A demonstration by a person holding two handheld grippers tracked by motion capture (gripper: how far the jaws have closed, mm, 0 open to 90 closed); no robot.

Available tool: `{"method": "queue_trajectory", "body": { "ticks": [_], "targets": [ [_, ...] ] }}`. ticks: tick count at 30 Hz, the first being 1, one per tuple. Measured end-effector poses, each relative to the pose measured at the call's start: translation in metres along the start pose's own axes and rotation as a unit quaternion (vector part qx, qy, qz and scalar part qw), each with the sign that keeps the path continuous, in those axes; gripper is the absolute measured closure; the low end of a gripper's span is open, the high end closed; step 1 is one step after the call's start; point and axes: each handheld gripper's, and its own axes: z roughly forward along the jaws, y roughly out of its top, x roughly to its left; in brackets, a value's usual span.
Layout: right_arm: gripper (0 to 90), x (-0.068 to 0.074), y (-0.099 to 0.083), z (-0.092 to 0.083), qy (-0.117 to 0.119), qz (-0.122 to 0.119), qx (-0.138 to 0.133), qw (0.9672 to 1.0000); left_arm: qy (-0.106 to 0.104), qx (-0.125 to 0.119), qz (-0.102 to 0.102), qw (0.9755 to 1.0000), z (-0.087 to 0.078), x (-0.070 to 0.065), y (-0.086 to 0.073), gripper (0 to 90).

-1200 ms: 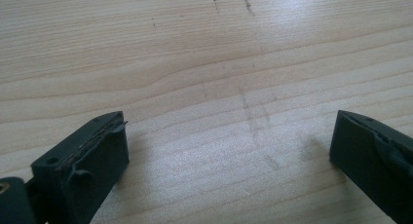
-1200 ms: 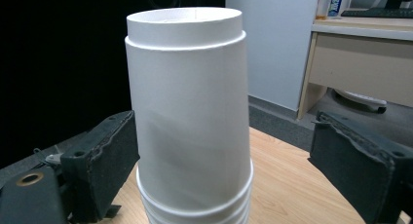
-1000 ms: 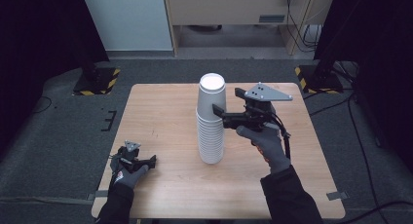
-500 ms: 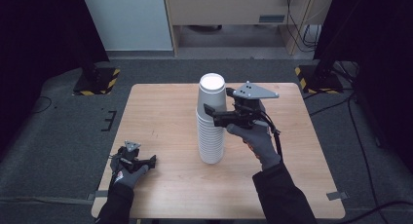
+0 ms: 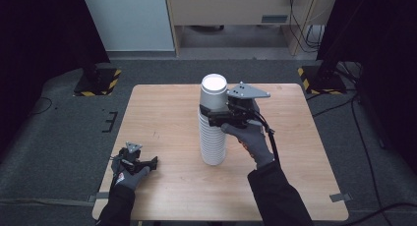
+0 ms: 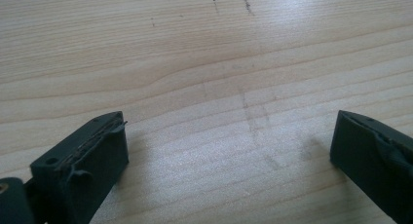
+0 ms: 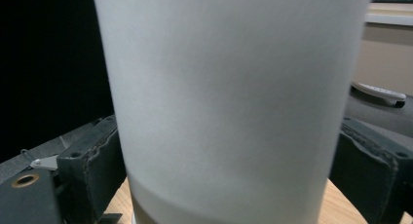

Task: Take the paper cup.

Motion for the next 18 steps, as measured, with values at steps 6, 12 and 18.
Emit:
{"method": "queue_trajectory", "body": {
  "ticks": [6,12,18],
  "targets": [
    [9.7,0.0004,-0.0041,0.0075,-0.001,-0.001,0.008,1.0000,0.000,0.000,0.000,1.0000,0.0000,0.0000,0.0000,0.0],
    [11.2,0.0004,-0.0052,0.0095,0.000,0.005,0.007,1.0000,0.000,0.000,0.000,1.0000,0.0000,0.0001,0.0000,0.0],
    [12.4,0.0002,-0.0047,0.0082,0.001,0.004,0.007,1.0000,0.000,0.000,0.000,1.0000,0.0000,0.0001,0.0000,0.0]
  ]
}}
